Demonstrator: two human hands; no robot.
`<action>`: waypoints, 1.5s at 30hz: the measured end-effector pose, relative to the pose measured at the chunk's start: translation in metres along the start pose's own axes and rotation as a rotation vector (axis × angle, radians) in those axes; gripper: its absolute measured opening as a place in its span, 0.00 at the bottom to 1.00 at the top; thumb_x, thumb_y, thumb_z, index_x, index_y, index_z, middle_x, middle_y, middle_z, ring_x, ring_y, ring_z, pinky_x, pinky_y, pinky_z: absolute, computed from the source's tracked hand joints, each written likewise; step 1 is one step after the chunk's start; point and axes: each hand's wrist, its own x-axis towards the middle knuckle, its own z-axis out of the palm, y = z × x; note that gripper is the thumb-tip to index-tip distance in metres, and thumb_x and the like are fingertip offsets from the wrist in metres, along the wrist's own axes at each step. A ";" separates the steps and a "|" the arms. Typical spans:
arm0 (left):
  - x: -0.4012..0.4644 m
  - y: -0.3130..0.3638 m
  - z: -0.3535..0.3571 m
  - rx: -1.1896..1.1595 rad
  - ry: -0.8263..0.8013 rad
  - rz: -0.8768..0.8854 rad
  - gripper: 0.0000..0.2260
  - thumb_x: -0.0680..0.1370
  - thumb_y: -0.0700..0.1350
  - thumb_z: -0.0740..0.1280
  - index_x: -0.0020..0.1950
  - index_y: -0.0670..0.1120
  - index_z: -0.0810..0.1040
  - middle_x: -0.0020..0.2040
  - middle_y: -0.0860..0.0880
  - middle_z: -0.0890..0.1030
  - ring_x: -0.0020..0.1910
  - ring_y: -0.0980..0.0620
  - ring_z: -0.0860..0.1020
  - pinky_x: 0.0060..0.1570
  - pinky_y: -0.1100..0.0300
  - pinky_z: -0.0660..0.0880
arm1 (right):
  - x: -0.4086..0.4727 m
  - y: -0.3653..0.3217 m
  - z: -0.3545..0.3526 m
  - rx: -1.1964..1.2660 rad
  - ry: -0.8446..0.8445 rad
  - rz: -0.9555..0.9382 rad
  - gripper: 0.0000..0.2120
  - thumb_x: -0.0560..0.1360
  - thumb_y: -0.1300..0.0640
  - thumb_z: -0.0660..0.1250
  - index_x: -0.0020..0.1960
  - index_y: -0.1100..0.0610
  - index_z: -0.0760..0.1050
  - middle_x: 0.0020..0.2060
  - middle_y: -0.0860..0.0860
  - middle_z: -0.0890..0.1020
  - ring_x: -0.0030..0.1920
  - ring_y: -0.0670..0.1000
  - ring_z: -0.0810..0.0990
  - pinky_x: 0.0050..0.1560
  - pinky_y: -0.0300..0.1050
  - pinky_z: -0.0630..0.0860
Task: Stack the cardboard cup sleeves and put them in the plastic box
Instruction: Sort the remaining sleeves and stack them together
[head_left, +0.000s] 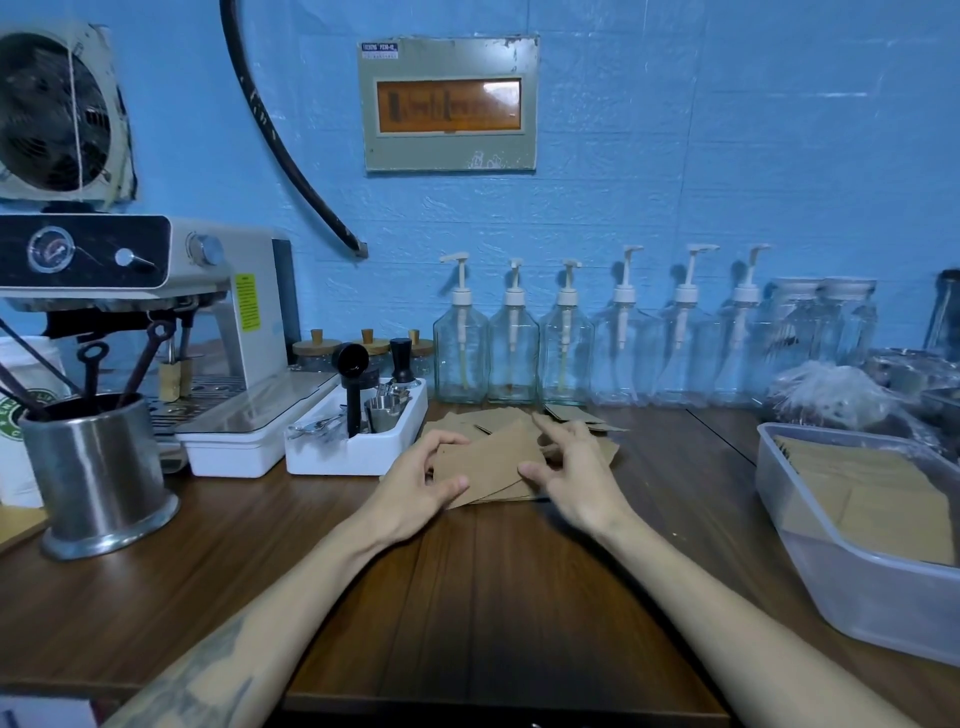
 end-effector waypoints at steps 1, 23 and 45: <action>0.000 -0.001 -0.001 0.019 0.009 0.015 0.16 0.78 0.39 0.70 0.61 0.53 0.73 0.53 0.60 0.75 0.37 0.70 0.72 0.39 0.75 0.68 | -0.001 0.000 -0.001 -0.065 -0.007 -0.059 0.33 0.76 0.54 0.70 0.77 0.43 0.60 0.56 0.47 0.70 0.60 0.48 0.70 0.66 0.46 0.67; 0.006 -0.019 -0.014 -0.052 0.177 -0.081 0.13 0.80 0.39 0.66 0.60 0.55 0.73 0.54 0.52 0.79 0.52 0.48 0.79 0.54 0.55 0.77 | 0.002 0.012 -0.010 -0.450 -0.265 -0.134 0.25 0.79 0.42 0.61 0.74 0.51 0.67 0.67 0.49 0.73 0.70 0.51 0.66 0.69 0.50 0.64; 0.003 -0.020 -0.007 0.012 0.034 -0.058 0.13 0.76 0.50 0.69 0.58 0.62 0.73 0.53 0.43 0.80 0.49 0.40 0.78 0.57 0.46 0.76 | 0.020 0.011 -0.044 0.431 0.192 0.240 0.29 0.74 0.71 0.69 0.71 0.55 0.64 0.40 0.53 0.82 0.43 0.52 0.81 0.46 0.50 0.78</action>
